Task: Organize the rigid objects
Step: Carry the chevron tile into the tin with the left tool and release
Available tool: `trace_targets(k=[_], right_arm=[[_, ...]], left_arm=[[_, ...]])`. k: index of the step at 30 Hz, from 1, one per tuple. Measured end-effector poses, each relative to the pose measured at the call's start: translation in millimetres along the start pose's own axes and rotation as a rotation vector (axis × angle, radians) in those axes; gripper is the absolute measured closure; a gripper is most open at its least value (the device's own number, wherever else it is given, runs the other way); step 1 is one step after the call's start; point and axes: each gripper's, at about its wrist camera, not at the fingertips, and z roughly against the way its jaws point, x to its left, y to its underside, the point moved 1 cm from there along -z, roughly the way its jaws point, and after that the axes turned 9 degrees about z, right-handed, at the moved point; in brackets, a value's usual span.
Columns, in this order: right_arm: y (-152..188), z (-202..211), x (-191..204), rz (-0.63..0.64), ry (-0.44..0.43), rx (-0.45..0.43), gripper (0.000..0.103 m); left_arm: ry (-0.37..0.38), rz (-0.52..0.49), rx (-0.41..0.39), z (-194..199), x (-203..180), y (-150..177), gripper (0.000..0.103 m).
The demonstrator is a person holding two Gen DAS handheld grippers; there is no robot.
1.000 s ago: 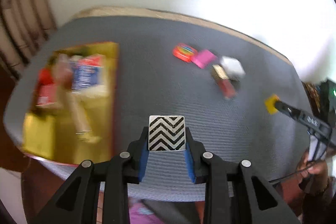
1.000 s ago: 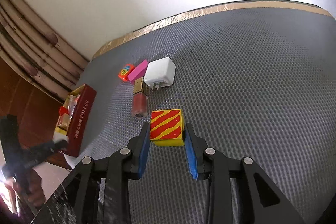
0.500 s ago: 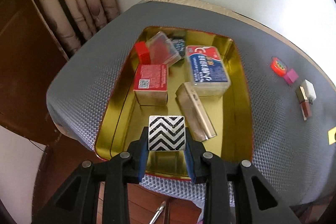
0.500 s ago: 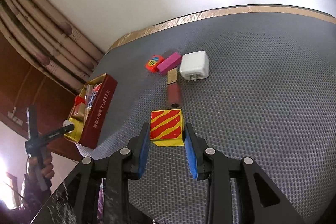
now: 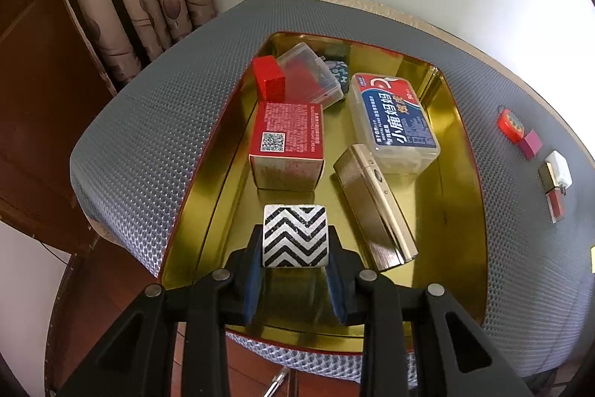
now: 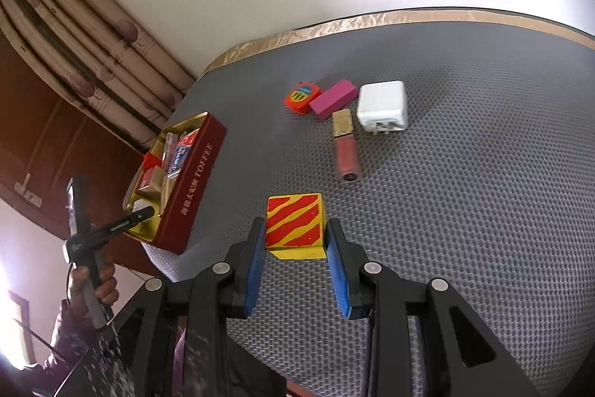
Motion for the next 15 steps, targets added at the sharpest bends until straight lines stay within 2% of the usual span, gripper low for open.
trace_targets(k=[15], right_arm=[[-15.0,-9.4,63.4,0.111,-0.049,0.018,0.073]], left_arm=[[-0.012,-0.011,-0.004,-4.9,5.2,-0.2,0.072]])
